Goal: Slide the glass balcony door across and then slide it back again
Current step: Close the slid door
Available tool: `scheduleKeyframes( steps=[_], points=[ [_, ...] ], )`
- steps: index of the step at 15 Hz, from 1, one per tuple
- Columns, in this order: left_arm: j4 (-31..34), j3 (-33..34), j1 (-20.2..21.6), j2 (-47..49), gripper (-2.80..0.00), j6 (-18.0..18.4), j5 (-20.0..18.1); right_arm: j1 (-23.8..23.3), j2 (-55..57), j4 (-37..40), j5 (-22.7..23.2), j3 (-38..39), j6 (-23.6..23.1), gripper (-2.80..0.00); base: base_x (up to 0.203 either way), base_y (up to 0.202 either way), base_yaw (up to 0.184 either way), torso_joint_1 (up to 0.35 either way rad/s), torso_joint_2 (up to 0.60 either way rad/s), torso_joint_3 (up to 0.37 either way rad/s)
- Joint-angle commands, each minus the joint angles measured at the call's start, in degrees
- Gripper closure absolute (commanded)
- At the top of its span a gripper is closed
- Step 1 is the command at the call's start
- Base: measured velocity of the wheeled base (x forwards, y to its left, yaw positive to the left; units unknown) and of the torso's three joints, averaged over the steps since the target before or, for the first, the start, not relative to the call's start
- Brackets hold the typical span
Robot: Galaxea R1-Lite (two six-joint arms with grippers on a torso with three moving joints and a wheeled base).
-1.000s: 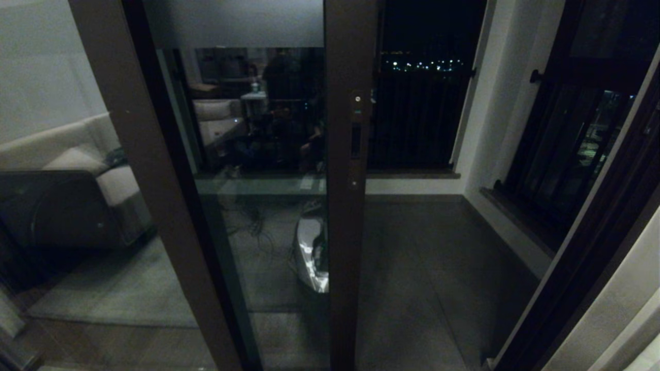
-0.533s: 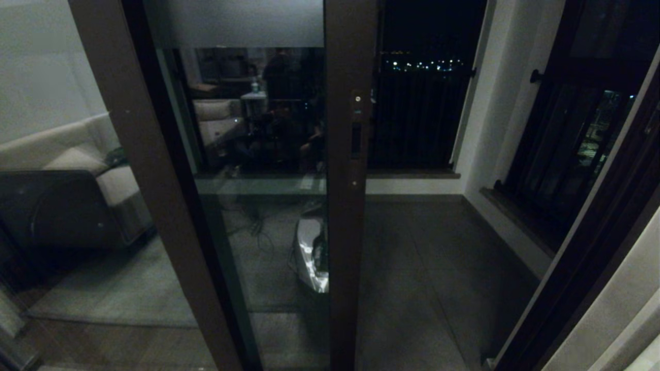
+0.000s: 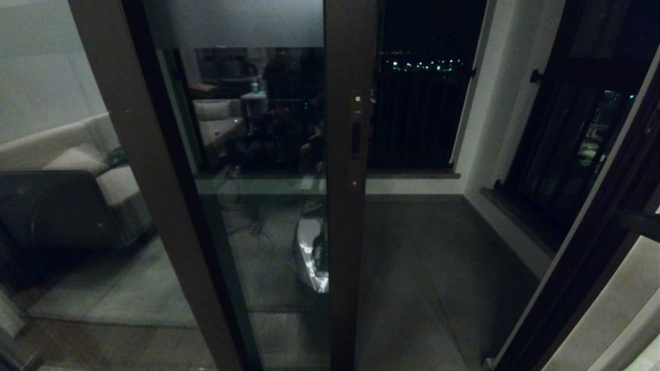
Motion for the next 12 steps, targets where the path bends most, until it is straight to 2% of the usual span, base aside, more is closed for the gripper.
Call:
scheduleKeyframes(
  steps=[1, 3, 7, 12],
  points=[
    [0.0, 0.0, 0.0, 0.0, 0.0, 0.0, 0.1, 0.8, 4.6, 0.1, -0.8, -1.5, 0.3, 0.0, 0.0, 0.0, 0.0, 0.0, 0.0, 0.0],
    [0.0, 0.0, 0.0, 0.0, 0.0, 0.0, 0.0, 2.1, 6.5, 0.2, -5.2, -2.7, 0.3, 0.0, 0.0, 0.0, 0.0, 0.0, 0.0, 0.0],
    [0.0, 0.0, 0.0, 0.0, 0.0, 0.0, 0.0, 6.7, 8.3, 0.1, -7.3, -4.3, 0.3, 0.0, 0.0, 0.0, 0.0, 0.0, 0.0, 0.0],
    [0.0, 0.0, 0.0, 0.0, 0.0, 0.0, 0.1, 8.6, 16.9, 0.1, -12.6, -9.5, 0.5, 0.0, 0.0, 0.0, 0.0, 0.0, 0.0, 0.0]
  ],
)
